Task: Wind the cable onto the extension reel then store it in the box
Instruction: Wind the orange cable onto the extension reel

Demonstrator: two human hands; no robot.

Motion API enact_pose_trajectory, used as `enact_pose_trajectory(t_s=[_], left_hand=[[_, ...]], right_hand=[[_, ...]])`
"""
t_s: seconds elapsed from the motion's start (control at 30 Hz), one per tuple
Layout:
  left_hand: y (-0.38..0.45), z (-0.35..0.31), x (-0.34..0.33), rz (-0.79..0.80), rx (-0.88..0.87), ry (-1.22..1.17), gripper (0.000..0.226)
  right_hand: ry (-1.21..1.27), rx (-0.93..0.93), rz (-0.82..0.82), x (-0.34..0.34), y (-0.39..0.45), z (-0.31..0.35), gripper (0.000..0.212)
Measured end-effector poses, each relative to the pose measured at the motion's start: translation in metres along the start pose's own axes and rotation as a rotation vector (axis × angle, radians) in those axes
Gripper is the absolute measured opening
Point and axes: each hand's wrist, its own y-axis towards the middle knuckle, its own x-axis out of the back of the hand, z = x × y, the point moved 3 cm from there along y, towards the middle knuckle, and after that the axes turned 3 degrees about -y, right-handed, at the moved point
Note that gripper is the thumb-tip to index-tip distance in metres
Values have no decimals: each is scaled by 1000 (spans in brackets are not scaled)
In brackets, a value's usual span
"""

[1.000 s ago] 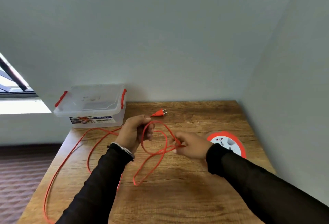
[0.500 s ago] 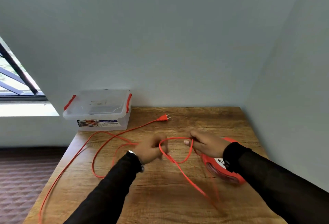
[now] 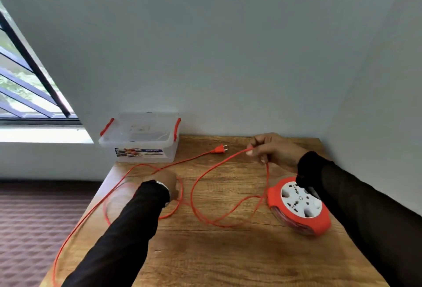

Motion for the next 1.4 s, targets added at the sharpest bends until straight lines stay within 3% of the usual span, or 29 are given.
enact_pose_trajectory(t_s=[0.1, 0.17, 0.23, 0.37, 0.5, 0.57, 0.63, 0.73, 0.83, 0.9, 0.97, 1.03, 1.1, 1.17, 1.3, 1.4], left_hand=[[-1, -24, -19, 339, -35, -384, 55], [-3, -37, -20, 419, -49, -638, 66], [4, -34, -9, 232, -30, -746, 63], [12, -4, 31, -319, 81, -1082, 54], [4, 28, 79, -761, 149, -1274, 47], [-3, 38, 97, -816, 166, -1556, 37], [-15, 40, 105, -711, 109, -1900, 29], [-35, 40, 106, -438, -236, -2149, 28], [-51, 49, 98, -234, -406, -2053, 30], [-55, 60, 87, -255, -373, -1936, 28], [-57, 74, 73, -326, -300, -1764, 27], [-57, 81, 56, -259, -222, -1429, 20], [-52, 83, 33, -93, -90, -941, 19], [-42, 83, 8, -39, 82, -548, 29], [-27, 52, -16, -166, 275, -194, 23], [-14, 2, -19, -285, 113, -180, 33]], right_hand=[[146, 24, 62, -18, -2, 13, 17], [226, 25, 63, -32, -8, 8, 7], [218, 8, 13, -43, -19, -9, 9], [57, 40, -137, -62, -50, -45, 25], [-252, 163, 11, -104, -81, -61, 7], [-509, 228, 93, -132, -88, -69, 11], [-681, 263, 127, -153, -82, -77, 19], [-906, 288, 50, -161, -51, -89, 31], [-1042, 150, -45, -154, -12, -97, 34], [-1071, -5, -70, -144, 9, -103, 41], [-1190, -74, 14, -137, 25, -107, 66], [-1223, -110, 116, -133, 31, -106, 75], [-1165, -102, 167, -131, 31, -103, 59], [-1102, -11, 87, -127, 24, -98, 29], [-1011, 121, -200, -104, 5, -92, 13], [-987, 71, -246, -87, -4, -99, 7]])
